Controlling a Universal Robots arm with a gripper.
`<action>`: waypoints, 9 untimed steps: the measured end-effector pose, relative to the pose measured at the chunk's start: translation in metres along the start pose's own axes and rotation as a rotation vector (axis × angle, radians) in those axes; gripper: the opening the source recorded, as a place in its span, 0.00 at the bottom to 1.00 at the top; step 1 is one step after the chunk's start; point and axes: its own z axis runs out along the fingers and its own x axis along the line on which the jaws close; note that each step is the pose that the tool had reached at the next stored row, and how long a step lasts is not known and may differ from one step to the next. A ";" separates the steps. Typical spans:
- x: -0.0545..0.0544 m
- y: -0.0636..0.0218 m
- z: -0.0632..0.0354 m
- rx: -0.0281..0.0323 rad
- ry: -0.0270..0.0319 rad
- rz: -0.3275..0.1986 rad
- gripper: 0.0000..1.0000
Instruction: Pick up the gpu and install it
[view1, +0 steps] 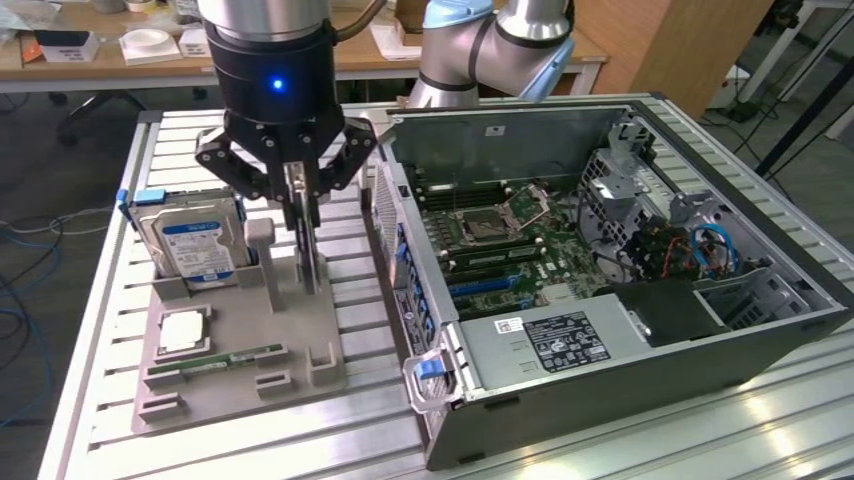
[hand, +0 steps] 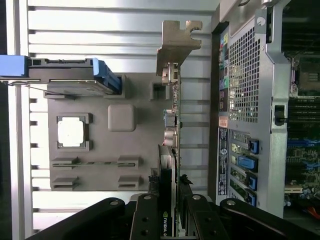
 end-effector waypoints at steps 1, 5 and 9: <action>0.000 0.0000 -0.0011 -0.0001 -0.0002 0.000 0.26; 0.000 0.0002 -0.0057 -0.0001 0.0000 0.000 0.26; 0.000 0.0002 -0.0078 -0.0002 -0.0003 0.000 0.26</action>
